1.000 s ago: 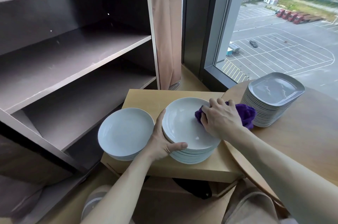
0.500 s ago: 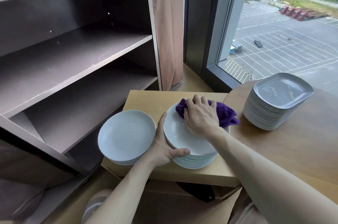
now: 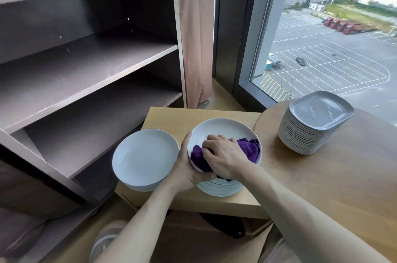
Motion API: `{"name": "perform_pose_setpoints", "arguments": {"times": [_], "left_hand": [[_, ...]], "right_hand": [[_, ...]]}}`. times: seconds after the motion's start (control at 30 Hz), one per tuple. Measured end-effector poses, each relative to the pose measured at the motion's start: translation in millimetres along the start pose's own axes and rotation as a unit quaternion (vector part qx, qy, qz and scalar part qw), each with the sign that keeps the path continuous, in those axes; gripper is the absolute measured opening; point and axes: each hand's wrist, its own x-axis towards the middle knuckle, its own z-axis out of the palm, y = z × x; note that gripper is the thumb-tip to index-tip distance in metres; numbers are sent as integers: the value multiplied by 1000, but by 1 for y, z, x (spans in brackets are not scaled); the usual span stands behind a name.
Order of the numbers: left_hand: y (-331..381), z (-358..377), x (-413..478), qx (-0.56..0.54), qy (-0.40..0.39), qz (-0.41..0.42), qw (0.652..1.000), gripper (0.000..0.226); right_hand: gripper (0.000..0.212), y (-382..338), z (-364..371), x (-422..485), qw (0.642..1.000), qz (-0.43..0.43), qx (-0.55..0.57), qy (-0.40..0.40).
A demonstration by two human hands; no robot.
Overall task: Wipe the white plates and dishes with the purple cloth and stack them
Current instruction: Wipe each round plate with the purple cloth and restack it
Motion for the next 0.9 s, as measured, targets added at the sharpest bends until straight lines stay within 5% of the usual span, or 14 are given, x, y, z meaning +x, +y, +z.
{"name": "perform_pose_setpoints", "arguments": {"times": [0.3, 0.53, 0.9], "left_hand": [[6, -3, -4, 44, 4, -17, 999, 139], [17, -13, 4, 349, 31, 16, 937, 155], [19, -12, 0, 325, 12, 14, 946, 149]], "right_hand": [[39, 19, -7, -30, 984, 26, -163, 69], [39, 54, -24, -9, 957, 95, -255, 100], [38, 46, -4, 43, 957, 79, -250, 124]]}}
